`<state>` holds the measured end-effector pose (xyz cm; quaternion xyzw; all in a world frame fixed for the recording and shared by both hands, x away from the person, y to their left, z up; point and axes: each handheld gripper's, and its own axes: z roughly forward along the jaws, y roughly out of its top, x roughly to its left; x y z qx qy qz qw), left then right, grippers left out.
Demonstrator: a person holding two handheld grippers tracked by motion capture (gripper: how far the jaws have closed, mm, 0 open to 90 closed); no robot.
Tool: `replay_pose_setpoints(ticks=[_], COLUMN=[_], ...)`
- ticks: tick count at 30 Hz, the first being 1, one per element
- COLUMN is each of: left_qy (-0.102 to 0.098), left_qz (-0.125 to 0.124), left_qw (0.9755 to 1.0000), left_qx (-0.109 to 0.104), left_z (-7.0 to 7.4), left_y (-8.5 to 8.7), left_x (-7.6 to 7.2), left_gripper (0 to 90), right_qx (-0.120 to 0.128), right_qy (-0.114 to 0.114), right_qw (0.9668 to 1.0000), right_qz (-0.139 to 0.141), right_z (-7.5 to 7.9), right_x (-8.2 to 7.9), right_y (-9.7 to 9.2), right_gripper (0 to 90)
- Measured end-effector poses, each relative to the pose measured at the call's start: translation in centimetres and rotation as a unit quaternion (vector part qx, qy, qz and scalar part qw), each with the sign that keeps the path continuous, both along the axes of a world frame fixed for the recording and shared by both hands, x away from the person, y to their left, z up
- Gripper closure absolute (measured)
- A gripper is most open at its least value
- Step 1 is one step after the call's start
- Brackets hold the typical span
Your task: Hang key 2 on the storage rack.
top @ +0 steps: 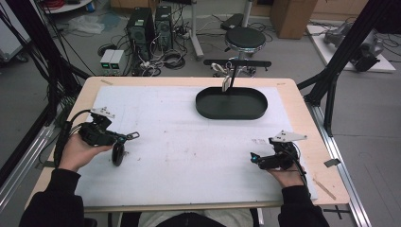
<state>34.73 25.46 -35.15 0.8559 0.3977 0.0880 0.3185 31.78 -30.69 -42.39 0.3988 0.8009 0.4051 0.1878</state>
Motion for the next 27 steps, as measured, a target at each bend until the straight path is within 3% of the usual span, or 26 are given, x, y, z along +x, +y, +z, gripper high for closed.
replay_pose_setpoints(ticks=[16, 27], left_qy=[-0.032, -0.053], left_qz=[-0.030, -0.056], left_qw=[0.9990, 0.9969], left_qx=[0.009, 0.018], left_z=[2.8, 5.0], left_y=[-2.9, -5.4], left_x=[1.5, 2.7], left_gripper=[85.3, 85.2], right_qx=[-0.001, 0.001], right_qy=[0.001, 0.000], right_qw=[1.0000, 1.0000], right_qz=[-0.001, -0.001], right_z=[0.0, 0.0], right_x=[0.0, 0.0], right_y=[-0.1, -0.1], right_gripper=[0.8, 0.8])
